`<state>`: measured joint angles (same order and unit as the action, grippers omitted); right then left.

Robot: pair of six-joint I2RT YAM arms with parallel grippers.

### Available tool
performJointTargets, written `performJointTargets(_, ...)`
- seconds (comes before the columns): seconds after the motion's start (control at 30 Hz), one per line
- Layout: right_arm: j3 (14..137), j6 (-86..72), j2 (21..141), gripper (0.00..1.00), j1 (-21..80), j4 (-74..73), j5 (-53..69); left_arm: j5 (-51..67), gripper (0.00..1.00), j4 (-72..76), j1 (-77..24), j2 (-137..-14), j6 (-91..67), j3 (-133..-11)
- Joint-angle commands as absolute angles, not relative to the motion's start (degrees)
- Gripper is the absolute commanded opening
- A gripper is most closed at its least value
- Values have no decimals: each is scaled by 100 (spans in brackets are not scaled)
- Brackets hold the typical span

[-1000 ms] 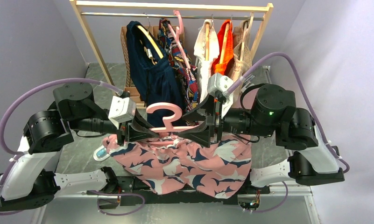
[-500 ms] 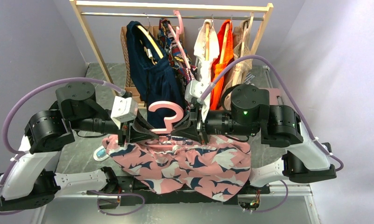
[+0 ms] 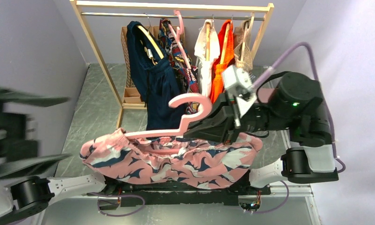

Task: Place the shorts on the hanger
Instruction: Hang the shorts on the hanger.

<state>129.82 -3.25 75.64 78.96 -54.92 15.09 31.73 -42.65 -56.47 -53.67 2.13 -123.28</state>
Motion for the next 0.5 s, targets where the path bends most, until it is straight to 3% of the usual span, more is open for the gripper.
performJointTargets(0.0, 13219, -201, 7582, 0, 7901, -5548, 287, 2886, 99, -3555, -5651, -5144, 213, -12559)
performJointTargets(0.13, 12977, -11, 7560, 0, 7899, -5812, -1726, 2700, 99, -3526, -5651, -5009, 285, -12442)
performJointTargets(0.2, 13002, -17, 7605, 0, 7897, -5926, -2104, 2636, 99, -3479, -5651, -4934, 306, -12298)
performJointTargets(0.4, 13006, -142, 7609, 0, 7899, -5780, -345, 2479, 99, -3612, -5652, -4866, 310, -12031)
performJointTargets(0.47, 13090, -194, 7684, 0, 7901, -5794, -374, 2402, 99, -3646, -5652, -4813, 280, -11887)
